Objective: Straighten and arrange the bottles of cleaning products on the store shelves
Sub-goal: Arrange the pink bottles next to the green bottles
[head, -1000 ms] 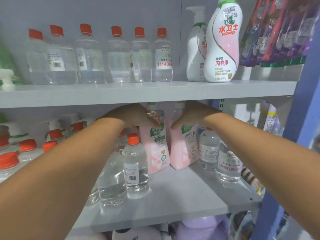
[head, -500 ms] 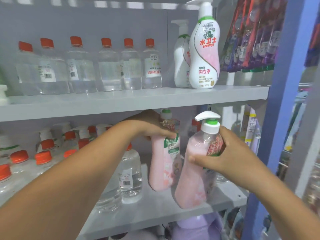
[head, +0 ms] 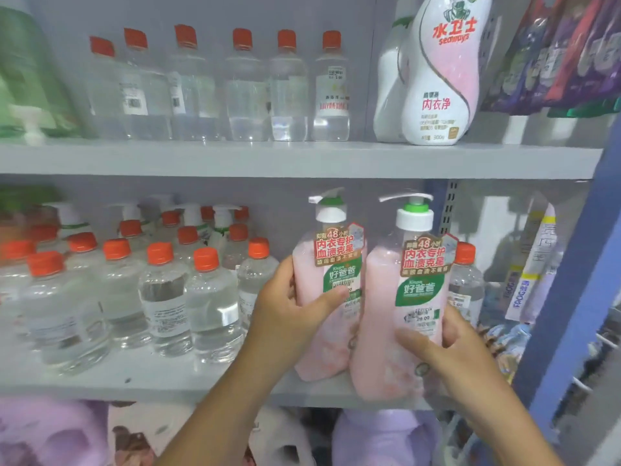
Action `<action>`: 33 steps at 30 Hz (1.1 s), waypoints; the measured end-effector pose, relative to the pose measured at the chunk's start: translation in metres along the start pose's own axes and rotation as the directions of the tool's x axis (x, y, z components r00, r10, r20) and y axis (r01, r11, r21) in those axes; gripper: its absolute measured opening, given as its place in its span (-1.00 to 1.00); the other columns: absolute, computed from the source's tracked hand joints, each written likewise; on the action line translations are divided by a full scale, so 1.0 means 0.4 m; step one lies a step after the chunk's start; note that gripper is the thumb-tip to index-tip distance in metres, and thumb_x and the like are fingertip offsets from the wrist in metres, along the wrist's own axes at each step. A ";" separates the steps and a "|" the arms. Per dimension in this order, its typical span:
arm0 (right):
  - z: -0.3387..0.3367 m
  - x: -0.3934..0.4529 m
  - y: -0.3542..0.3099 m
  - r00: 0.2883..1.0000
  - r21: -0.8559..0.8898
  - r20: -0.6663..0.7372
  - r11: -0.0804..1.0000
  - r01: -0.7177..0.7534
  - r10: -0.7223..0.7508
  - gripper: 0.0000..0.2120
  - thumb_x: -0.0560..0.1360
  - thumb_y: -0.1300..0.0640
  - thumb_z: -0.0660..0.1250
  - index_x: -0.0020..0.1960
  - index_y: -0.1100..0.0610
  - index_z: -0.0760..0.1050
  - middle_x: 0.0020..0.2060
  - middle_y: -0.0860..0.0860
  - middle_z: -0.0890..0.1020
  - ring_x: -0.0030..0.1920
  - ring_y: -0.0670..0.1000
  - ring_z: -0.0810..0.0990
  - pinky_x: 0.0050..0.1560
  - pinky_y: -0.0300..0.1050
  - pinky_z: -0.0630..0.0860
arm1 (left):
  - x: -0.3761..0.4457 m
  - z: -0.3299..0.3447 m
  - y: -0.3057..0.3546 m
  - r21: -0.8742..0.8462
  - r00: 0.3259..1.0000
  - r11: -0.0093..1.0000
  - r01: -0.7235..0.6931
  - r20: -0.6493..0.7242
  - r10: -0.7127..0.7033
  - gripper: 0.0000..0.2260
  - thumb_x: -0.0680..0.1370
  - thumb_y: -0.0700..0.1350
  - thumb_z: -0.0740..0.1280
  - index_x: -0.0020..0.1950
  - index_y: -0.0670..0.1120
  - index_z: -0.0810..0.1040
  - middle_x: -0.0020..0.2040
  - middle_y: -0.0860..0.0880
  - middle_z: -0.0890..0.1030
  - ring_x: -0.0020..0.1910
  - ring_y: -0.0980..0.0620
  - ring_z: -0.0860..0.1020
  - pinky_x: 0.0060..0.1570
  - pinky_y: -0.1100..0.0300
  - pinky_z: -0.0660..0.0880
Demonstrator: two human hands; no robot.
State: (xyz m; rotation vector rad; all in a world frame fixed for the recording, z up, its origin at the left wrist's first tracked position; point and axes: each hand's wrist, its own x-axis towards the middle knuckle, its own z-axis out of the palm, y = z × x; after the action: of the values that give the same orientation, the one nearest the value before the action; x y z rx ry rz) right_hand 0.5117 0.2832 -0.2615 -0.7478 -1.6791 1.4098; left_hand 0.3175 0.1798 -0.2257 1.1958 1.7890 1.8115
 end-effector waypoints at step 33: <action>1.764 -0.511 -0.188 0.771 0.255 0.630 0.963 -0.090 -0.095 0.06 -0.22 -0.33 0.72 0.19 0.09 0.61 0.00 0.11 0.77 0.01 0.18 0.76 0.10 0.18 0.63 | -0.821 -1.834 -0.095 -0.034 0.688 0.984 0.174 -0.711 -0.146 -0.52 0.41 -0.28 0.53 0.26 0.06 0.59 -0.01 0.01 0.77 -0.08 0.05 0.74 -0.23 0.31 0.63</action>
State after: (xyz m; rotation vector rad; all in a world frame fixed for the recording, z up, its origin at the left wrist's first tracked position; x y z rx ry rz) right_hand 0.0104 -0.2590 -0.2694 -0.0872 -1.9063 1.9936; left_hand -0.0411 -0.5394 -0.2668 0.2871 2.2208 2.3259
